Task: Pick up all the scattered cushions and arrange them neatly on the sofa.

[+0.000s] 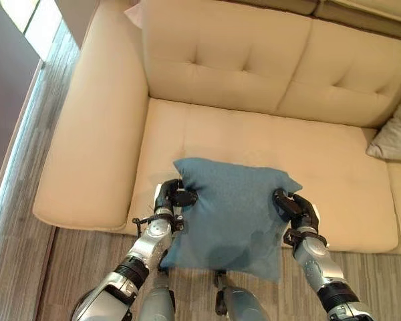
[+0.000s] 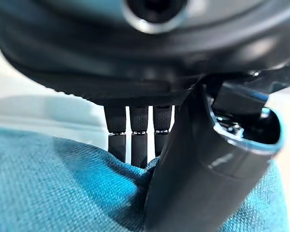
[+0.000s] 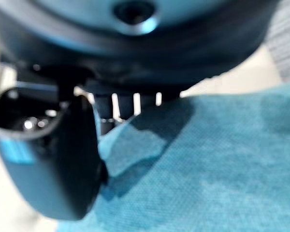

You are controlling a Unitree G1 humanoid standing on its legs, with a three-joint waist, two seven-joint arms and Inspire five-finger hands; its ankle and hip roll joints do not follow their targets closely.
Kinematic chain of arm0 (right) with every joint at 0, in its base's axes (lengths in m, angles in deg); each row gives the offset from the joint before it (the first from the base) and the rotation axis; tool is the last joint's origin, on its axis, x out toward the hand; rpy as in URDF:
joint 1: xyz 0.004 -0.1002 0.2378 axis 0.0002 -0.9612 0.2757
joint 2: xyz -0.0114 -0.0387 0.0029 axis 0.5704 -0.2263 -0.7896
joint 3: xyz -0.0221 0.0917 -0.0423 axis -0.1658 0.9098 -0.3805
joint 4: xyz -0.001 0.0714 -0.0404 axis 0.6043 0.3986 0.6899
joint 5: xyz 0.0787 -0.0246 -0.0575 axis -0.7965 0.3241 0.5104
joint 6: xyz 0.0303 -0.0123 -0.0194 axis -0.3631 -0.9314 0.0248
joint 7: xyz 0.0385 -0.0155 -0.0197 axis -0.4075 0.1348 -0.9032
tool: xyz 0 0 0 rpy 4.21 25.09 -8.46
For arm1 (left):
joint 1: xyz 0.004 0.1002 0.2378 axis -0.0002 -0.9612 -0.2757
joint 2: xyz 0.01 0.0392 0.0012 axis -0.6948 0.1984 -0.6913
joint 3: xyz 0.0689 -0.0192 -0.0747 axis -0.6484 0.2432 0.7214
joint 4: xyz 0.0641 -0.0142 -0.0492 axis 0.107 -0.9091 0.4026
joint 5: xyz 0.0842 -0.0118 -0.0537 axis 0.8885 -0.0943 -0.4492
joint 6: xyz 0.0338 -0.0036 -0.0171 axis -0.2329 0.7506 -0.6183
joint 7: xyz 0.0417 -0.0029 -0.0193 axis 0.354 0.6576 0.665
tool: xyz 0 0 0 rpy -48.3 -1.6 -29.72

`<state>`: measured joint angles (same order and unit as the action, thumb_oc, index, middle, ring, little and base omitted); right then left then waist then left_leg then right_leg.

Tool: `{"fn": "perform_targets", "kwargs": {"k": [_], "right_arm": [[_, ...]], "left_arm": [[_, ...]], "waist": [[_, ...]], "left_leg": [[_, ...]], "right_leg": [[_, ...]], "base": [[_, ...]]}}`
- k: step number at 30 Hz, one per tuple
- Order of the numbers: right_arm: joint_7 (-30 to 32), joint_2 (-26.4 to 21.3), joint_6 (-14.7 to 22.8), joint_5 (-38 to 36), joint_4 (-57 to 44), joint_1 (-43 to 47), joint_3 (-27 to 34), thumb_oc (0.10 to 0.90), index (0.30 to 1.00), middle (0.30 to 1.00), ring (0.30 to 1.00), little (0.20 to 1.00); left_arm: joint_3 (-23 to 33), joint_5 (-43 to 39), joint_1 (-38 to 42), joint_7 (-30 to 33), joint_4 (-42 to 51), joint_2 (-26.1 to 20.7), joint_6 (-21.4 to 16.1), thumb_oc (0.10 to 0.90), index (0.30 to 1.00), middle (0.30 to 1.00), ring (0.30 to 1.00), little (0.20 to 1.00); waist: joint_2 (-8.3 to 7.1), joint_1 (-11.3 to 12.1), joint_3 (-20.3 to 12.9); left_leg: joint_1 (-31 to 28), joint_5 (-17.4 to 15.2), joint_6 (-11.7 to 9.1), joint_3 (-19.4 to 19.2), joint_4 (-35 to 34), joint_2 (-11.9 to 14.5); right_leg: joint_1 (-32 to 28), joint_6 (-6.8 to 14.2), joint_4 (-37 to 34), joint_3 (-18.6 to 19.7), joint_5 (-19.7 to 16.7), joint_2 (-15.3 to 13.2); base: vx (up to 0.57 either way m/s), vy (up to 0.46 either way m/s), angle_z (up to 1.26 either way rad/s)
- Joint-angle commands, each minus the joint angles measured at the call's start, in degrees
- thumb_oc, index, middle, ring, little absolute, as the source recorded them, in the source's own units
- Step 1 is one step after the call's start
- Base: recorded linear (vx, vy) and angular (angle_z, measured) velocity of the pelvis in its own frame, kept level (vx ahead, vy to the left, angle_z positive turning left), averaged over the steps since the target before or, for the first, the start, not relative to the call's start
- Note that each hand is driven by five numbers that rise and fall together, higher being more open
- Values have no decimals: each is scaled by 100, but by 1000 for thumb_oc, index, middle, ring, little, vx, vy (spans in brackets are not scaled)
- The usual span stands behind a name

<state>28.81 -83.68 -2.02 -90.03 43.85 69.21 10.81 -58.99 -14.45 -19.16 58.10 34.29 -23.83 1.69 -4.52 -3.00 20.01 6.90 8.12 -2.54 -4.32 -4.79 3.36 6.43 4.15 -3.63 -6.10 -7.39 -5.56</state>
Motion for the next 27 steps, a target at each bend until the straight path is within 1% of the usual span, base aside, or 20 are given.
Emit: {"fn": "perform_targets", "kwargs": {"k": [1,3,4,5,6,7,10,11,12,13,14,15,16,18,19,23,24,25,26,27], "right_arm": [[-335,-28,325,193,-967,-240,-65,400,300,300,300,300],[-358,3,280,259,-1061,-449,-1,400,300,300,300,300],[-338,76,296,297,-1153,-818,190,400,300,300,300,300],[-270,127,368,265,-1177,-917,207,400,300,300,300,300],[-270,127,367,266,-1178,-918,208,400,300,300,300,300],[-199,227,416,183,-1186,-1051,300,400,300,300,300,300],[-126,209,479,283,-1301,-1256,342,400,300,300,300,300],[-76,206,507,198,-1398,-1457,456,400,300,300,300,300],[-84,222,517,211,-1382,-1508,457,400,300,300,300,300],[-51,257,516,202,-1393,-1530,466,400,300,300,300,300],[-9,287,542,150,-1367,-1488,428,400,300,300,300,300],[-9,286,543,149,-1366,-1487,428,400,300,300,300,300],[-26,341,551,40,-1320,-1465,432,400,300,300,300,300],[-38,323,540,41,-1291,-1461,427,400,300,300,300,300],[-36,289,554,66,-1247,-1435,364,400,300,300,300,300],[-70,227,535,132,-1153,-1432,228,400,300,300,300,300],[-87,228,539,113,-1159,-1466,233,400,300,300,300,300],[-88,230,539,113,-1159,-1468,233,400,300,300,300,300],[-85,214,580,103,-1218,-1511,231,400,300,300,300,300],[-85,215,580,103,-1218,-1511,231,400,300,300,300,300]], "left_arm": [[-422,124,553,-518,728,729,-536,400,300,300,300,300],[-450,147,317,-565,965,653,-532,400,300,300,300,300],[-472,-59,-33,-688,1085,643,-559,400,300,300,300,300],[-473,-265,-147,-710,1053,727,-579,400,300,300,300,300],[-474,-266,-146,-710,1052,727,-580,400,300,300,300,300],[-444,-384,-299,-673,1107,778,-568,400,300,300,300,300],[-482,-480,-369,-678,1133,875,-576,400,300,300,300,300],[-572,-445,-488,-690,1207,920,-598,400,300,300,300,300],[-610,-442,-506,-723,1190,944,-594,400,300,300,300,300],[-610,-420,-470,-708,1133,962,-586,400,300,300,300,300],[-641,-362,-460,-684,1105,990,-565,400,300,300,300,300],[-641,-362,-460,-683,1104,991,-565,400,300,300,300,300],[-808,-201,-493,-762,1172,991,-491,400,300,300,300,300],[-845,-136,-467,-780,1185,948,-471,400,300,300,300,300],[-893,-39,-404,-792,1151,932,-432,400,300,300,300,300],[-973,146,-263,-708,1112,909,-404,400,300,300,300,300],[-1012,167,-242,-724,1134,904,-398,400,300,300,300,300],[-1014,167,-243,-723,1135,902,-398,400,300,300,300,300],[-1027,230,-211,-712,1193,872,-386,400,300,300,300,300],[-1027,230,-211,-711,1194,871,-386,400,300,300,300,300]], "waist": [[561,-56,-669],[601,-98,-681],[621,-172,-738],[656,-190,-760],[662,-189,-778],[728,-246,-805],[752,-326,-712],[741,-409,-603],[757,-457,-579],[775,-469,-539],[842,-439,-514],[843,-439,-514],[947,-382,-510],[971,-362,-518],[1006,-337,-540],[978,-222,-563],[968,-207,-562],[964,-212,-561],[924,-201,-538],[920,-196,-540]], "left_leg": [[-369,-984,117,-262,432,145],[-424,-960,93,-306,416,189],[-430,-919,40,-335,512,263],[-473,-911,-12,-339,561,311],[-450,-899,-13,-338,558,316],[-479,-885,-94,-353,683,455],[-311,-769,-191,-378,1092,601],[-38,-706,-162,-669,1619,691],[1,-855,-193,-843,1746,684],[133,-886,-78,-955,1854,553],[263,-953,-22,-868,1865,313],[267,-961,-20,-868,1874,314],[476,-907,23,-753,1597,-77],[396,-826,24,-801,1357,-94],[425,-675,17,-795,1173,-107],[594,-502,-46,-82,794,-249],[670,-454,-60,-1,724,-260],[664,-450,-60,2,718,-265],[809,-410,-45,-229,590,-243],[806,-409,-44,-235,587,-245]], "right_leg": [[59,590,1693,-980,1040,-743],[37,546,1681,-956,1077,-707],[-19,462,1530,-723,1206,-540],[-72,398,1491,-676,1270,-468],[-58,395,1470,-678,1249,-461],[-226,267,1339,-688,1343,-335],[-407,119,1173,-782,1407,-231],[-498,15,1081,-912,1436,-233],[-588,13,1041,-950,1540,-217],[-583,-25,977,-989,1470,-201],[-575,-30,978,-942,1482,-150],[-573,-29,984,-941,1486,-151],[-660,1,1001,-855,1535,10],[-707,3,1023,-815,1582,75],[-756,-7,1015,-780,1622,143],[-932,-9,972,-574,1677,262],[-979,-3,903,-543,1659,275],[-988,-2,896,-548,1659,272],[-1077,16,783,-591,1660,253],[-1077,17,780,-585,1659,250]], "base": [[-7,-153,-84],[21,-185,-85],[69,-302,-52],[65,-301,-43],[77,-344,-27],[50,-317,-24],[-10,-291,-25],[-24,-421,1],[-60,-350,26],[4,-168,41],[-35,-82,17],[115,-94,-11],[98,-65,-11],[137,-54,-25],[183,-22,-43],[183,12,-45],[99,8,-51],[131,30,-32],[94,30,-11],[215,88,4]]}}
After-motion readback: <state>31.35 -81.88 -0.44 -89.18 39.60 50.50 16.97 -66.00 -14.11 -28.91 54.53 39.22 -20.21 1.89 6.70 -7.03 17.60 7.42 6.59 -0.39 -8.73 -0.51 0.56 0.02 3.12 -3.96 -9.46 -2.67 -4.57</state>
